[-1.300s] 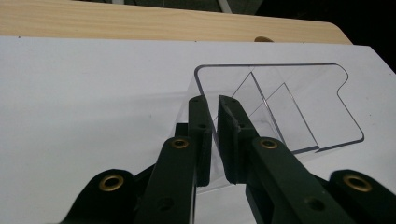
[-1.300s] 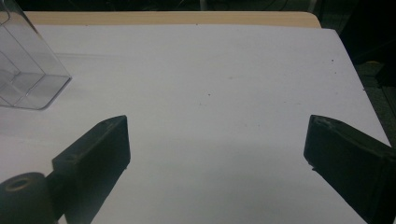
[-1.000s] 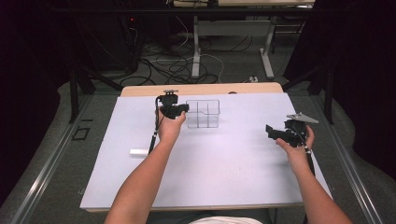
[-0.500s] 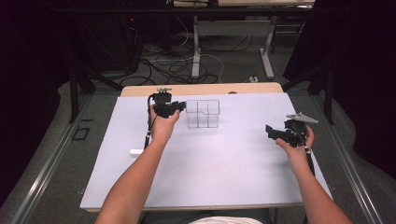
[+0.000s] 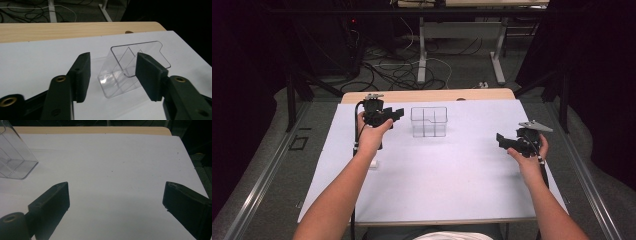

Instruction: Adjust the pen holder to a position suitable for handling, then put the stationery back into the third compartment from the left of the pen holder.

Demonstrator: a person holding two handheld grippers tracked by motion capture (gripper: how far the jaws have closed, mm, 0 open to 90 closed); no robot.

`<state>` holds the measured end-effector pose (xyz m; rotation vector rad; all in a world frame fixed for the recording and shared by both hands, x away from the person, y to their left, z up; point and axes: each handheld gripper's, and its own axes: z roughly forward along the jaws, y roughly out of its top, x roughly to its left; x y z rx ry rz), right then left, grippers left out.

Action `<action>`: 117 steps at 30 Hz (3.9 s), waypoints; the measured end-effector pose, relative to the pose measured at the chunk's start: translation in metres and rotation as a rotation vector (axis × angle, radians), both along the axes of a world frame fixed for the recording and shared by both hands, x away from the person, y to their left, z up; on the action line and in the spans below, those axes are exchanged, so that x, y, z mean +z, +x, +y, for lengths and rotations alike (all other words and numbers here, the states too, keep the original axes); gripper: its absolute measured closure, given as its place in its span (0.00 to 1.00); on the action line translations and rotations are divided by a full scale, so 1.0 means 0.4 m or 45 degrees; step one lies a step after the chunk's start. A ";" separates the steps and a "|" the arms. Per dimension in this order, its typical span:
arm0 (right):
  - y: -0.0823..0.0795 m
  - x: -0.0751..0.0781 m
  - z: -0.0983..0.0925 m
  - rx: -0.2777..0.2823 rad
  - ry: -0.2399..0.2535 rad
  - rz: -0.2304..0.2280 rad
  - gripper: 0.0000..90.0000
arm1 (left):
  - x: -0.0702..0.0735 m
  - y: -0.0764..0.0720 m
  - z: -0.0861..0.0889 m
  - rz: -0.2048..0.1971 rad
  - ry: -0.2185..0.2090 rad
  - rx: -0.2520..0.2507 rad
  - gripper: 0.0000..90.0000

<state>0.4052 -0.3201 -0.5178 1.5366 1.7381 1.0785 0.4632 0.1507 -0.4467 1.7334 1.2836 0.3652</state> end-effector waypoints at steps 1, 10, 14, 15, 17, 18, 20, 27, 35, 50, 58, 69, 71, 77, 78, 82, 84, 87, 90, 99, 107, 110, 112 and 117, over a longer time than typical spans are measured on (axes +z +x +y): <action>0.000 -0.001 0.000 -0.001 -0.001 0.000 0.08 | 0.002 -0.004 0.008 0.000 0.004 0.003 0.48; -0.001 -0.003 -0.002 -0.008 0.004 0.000 0.08 | 0.016 -0.050 0.117 -0.025 0.063 0.036 0.35; -0.001 -0.004 0.003 -0.010 0.010 0.011 0.08 | 0.017 -0.066 0.169 0.001 0.049 0.018 0.32; 0.000 -0.005 0.003 -0.004 0.004 0.009 0.08 | 0.014 -0.069 0.183 -0.015 0.018 0.011 0.29; 0.000 -0.005 0.005 0.001 -0.002 0.009 0.08 | 0.012 -0.075 0.202 -0.041 0.022 0.008 0.22; -0.001 -0.005 0.006 0.002 0.001 0.010 0.08 | 0.013 -0.078 0.212 -0.050 0.035 0.002 0.21; -0.002 -0.004 0.009 0.001 0.005 0.010 0.08 | 0.012 -0.083 0.227 -0.070 0.048 -0.004 0.17; -0.002 -0.003 0.011 0.010 -0.006 0.013 0.08 | 0.008 -0.095 0.256 -0.119 0.256 -0.037 0.17; -0.001 -0.003 0.010 0.011 0.004 0.009 0.08 | -0.019 -0.107 0.253 -0.111 0.582 -0.195 0.18; -0.001 -0.004 0.014 0.020 0.003 0.016 0.08 | -0.065 -0.128 0.249 -0.124 0.922 -0.567 0.26; 0.002 -0.007 0.016 0.028 -0.012 0.012 0.08 | -0.071 -0.137 0.242 -0.096 1.060 -0.684 0.30; 0.001 -0.005 0.019 0.037 -0.006 0.017 0.08 | -0.088 -0.142 0.216 -0.078 1.191 -0.868 0.37; 0.002 -0.005 0.018 0.039 -0.007 0.017 0.08 | -0.097 -0.142 0.210 -0.065 1.214 -0.893 0.38; 0.004 -0.009 0.020 0.041 -0.003 0.026 0.08 | -0.124 -0.140 0.200 -0.041 1.230 -0.936 0.39; 0.004 -0.010 0.020 0.045 -0.006 0.030 0.08 | -0.129 -0.139 0.199 -0.036 1.226 -0.942 0.39; 0.004 -0.010 0.021 0.047 -0.008 0.027 0.08 | -0.143 -0.140 0.194 -0.013 1.237 -0.976 0.39; 0.004 -0.009 0.021 0.046 -0.007 0.028 0.08 | -0.147 -0.141 0.192 -0.011 1.234 -0.992 0.41; 0.005 -0.012 0.019 0.044 -0.012 0.034 0.08 | -0.150 -0.141 0.186 0.002 1.233 -1.011 0.43; 0.005 -0.010 0.018 0.050 -0.003 0.033 0.08 | -0.153 -0.143 0.180 -0.001 1.239 -1.039 0.46; 0.004 -0.010 0.021 0.053 -0.003 0.030 0.08 | -0.170 -0.152 0.169 0.046 1.224 -1.086 0.51; 0.002 -0.010 0.023 0.049 -0.001 0.037 0.08 | -0.187 -0.154 0.168 0.077 1.236 -1.112 0.53; 0.003 -0.011 0.020 0.054 -0.012 0.032 0.08 | -0.190 -0.153 0.167 0.081 1.250 -1.116 0.55; 0.003 -0.011 0.020 0.055 -0.011 0.034 0.08 | -0.190 -0.152 0.166 0.086 1.265 -1.125 0.56; 0.002 -0.011 0.018 0.055 -0.011 0.035 0.08 | -0.192 -0.149 0.161 0.092 1.280 -1.130 0.59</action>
